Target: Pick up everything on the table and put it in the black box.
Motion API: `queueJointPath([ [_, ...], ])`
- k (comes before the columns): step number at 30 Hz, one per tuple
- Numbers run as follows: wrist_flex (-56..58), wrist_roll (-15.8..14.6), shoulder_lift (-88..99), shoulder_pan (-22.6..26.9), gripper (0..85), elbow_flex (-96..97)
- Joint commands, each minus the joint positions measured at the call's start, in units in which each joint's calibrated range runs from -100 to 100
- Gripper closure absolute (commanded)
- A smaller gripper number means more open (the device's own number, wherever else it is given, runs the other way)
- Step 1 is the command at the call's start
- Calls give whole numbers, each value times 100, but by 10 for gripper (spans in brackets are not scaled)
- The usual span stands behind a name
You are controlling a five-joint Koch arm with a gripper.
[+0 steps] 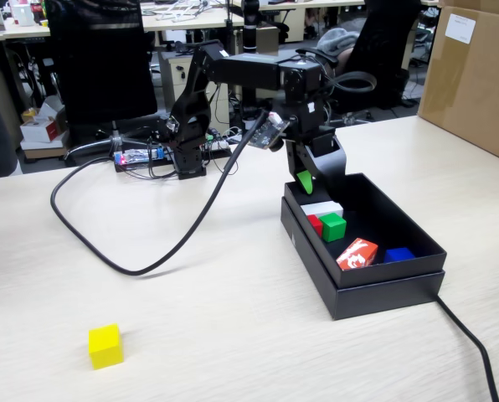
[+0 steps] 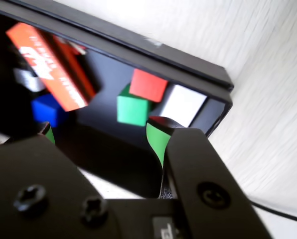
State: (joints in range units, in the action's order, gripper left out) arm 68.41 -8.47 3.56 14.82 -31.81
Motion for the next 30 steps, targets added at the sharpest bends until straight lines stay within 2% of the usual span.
queueJointPath([
  [1,-124,54,981,-166,462,-509],
  [6,-115,171,1600,-581,460,-355],
  [9,-107,327,1899,-952,427,-46],
  [17,-297,1016,1899,-2110,387,552],
  [22,-841,1324,900,-2662,387,416],
  [30,-1066,1495,-1119,-3004,387,-554],
])
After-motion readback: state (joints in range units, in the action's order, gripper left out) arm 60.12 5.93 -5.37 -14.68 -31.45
